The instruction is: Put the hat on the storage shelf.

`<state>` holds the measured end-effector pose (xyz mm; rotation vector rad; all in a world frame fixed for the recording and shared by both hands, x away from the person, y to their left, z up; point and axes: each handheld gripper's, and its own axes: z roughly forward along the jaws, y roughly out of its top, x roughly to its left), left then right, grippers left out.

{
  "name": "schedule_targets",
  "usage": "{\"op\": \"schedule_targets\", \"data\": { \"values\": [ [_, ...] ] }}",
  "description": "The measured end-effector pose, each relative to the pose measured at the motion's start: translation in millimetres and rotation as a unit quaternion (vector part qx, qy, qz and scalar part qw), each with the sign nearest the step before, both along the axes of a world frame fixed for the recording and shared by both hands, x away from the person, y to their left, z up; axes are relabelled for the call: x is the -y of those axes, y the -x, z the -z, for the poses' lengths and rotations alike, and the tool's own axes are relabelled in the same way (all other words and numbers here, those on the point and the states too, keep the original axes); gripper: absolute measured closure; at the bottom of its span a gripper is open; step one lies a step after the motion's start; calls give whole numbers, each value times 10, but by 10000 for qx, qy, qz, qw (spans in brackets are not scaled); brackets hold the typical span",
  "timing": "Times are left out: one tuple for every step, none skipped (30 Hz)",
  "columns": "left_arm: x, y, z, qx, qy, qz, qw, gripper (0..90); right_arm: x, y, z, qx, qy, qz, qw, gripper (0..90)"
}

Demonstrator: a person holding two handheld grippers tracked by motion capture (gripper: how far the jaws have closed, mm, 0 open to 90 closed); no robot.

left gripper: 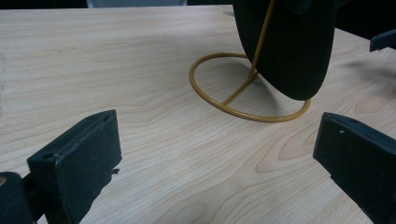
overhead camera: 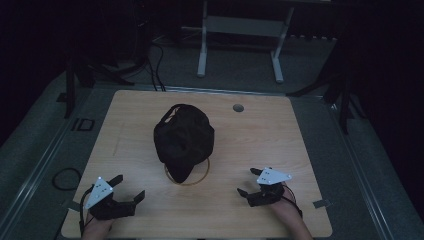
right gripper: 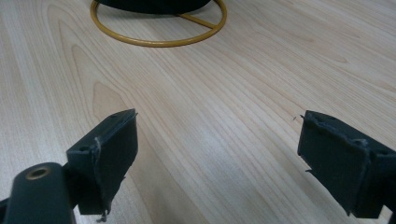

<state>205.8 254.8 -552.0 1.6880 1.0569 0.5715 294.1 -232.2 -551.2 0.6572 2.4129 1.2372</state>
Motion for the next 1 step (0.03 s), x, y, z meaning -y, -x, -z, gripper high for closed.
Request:
{"op": "schedule_targets", "data": {
  "values": [
    [3,-1,0,1,-4,3,10000,14,-1,1,1,-4,7,4,10000,119]
  ]
}}
